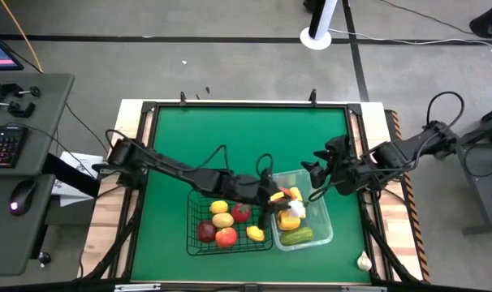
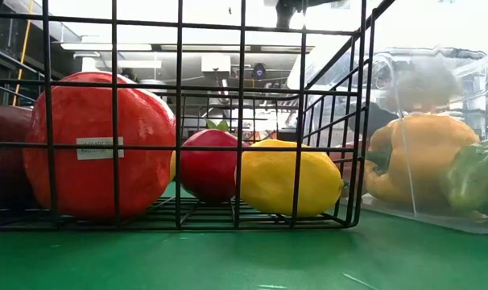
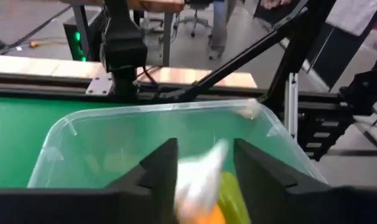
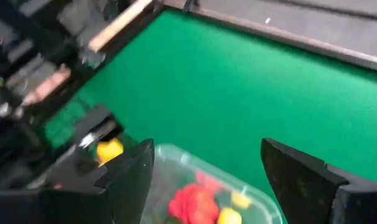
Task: Sort produce into baskets
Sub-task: Put the bottom left garlic into the transparent bin, then put the garlic into the transparent bin
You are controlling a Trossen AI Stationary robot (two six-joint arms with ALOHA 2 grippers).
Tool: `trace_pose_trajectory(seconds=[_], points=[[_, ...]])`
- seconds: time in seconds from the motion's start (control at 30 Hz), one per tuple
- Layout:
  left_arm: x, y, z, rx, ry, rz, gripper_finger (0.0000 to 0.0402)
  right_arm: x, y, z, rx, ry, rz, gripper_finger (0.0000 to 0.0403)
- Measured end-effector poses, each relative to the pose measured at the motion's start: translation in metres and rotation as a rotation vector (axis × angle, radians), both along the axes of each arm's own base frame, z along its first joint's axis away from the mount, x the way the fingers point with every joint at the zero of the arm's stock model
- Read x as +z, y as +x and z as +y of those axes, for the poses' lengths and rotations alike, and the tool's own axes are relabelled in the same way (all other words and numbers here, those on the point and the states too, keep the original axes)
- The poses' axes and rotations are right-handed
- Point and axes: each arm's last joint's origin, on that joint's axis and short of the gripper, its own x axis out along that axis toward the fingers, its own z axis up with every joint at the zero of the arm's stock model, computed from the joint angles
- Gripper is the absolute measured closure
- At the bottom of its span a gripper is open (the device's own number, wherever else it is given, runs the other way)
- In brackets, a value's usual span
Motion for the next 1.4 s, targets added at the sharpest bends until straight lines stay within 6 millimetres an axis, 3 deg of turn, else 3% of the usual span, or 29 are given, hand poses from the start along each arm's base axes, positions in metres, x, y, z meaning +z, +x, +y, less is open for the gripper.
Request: trace_pose_trajectory(seconds=[0.13, 0.2, 0.33, 0.57, 0.8, 0.93, 1.07, 1.2, 1.4], points=[[0.016, -0.006, 0.009, 0.002, 0.053, 0.087, 0.0217, 0.001, -0.012, -0.003, 0.065, 0.092, 0.070, 0.0116], [0.033, -0.020, 0.017, 0.009, 0.096, 0.172, 0.0201, -0.002, -0.020, -0.004, 0.083, 0.193, 0.144, 0.0116], [0.067, -0.061, 0.036, 0.086, 0.139, 0.259, 0.0190, -0.016, -0.038, 0.002, 0.110, 0.424, 0.454, 0.0116], [0.107, -0.140, 0.060, 0.330, 0.095, 0.100, 0.0188, -0.072, -0.050, 0.038, 0.196, 0.760, 0.816, 0.0116], [0.116, -0.193, 0.068, 0.486, 0.035, -0.047, 0.0188, -0.128, -0.056, 0.060, 0.212, 0.900, 0.987, 0.0116], [0.112, -0.203, 0.070, 0.505, 0.016, -0.069, 0.0188, -0.146, -0.056, 0.070, 0.298, 0.881, 1.105, 0.0116], [0.111, -0.204, 0.070, 0.505, 0.016, -0.068, 0.0188, -0.155, -0.047, 0.084, 0.509, 0.834, 1.127, 0.0116], [0.107, -0.200, 0.069, 0.502, 0.022, -0.053, 0.0188, -0.164, -0.037, 0.108, 0.805, 0.802, 1.117, 0.0116], [0.107, -0.199, 0.069, 0.500, 0.024, -0.049, 0.0188, -0.182, -0.036, 0.145, 1.050, 0.693, 1.220, 0.0116]])
